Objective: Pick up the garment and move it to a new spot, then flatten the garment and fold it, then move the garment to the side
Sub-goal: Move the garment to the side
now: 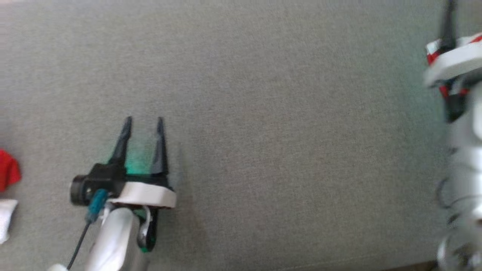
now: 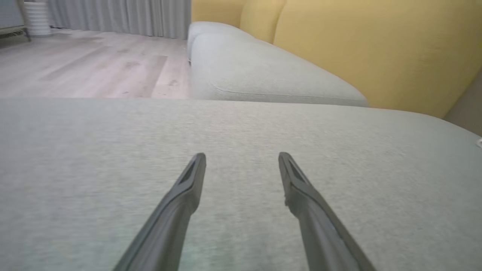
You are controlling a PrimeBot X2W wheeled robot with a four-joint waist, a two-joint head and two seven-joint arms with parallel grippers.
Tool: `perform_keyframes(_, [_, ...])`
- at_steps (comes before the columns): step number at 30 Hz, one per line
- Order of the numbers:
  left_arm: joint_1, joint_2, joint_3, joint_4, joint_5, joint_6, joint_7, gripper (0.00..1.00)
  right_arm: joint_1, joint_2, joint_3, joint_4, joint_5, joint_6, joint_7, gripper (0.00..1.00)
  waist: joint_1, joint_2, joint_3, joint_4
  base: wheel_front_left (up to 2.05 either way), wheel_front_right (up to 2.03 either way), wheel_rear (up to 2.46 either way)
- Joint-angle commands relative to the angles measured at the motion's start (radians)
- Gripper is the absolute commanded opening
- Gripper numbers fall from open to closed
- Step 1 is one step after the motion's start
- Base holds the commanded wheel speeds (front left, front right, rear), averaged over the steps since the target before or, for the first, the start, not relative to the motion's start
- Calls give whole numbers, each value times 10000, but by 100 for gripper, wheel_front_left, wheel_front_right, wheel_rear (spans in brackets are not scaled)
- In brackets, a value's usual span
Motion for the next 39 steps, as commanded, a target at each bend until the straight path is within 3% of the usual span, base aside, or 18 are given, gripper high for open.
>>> perform_keyframes(1, [112,114,564,-291,56,84,-42,100,462,325,396,-744,333,67,-129,100,0,0,-215,164,0,0,0])
perform_keyframes(6, [373,114,1403,-244,182,143,-42,100,2076,1092,1292,-2223,1581,67,-131,100,0,0,-590,502,0,0,0])
perform_keyframes(11, [624,114,1827,-205,83,233,-42,100,3612,1297,2035,-2930,2320,67,-132,100,0,0,-918,849,0,0,0])
perform_keyframes(19, [1084,114,2024,-88,-40,361,-42,100,5060,1314,2970,-3314,3582,67,-133,100,0,0,-1431,1111,0,0,0])
perform_keyframes(39, [2927,114,2099,-100,-176,444,-42,100,6952,1316,3853,-3359,4318,67,-133,100,0,0,-3159,1232,0,0,0])
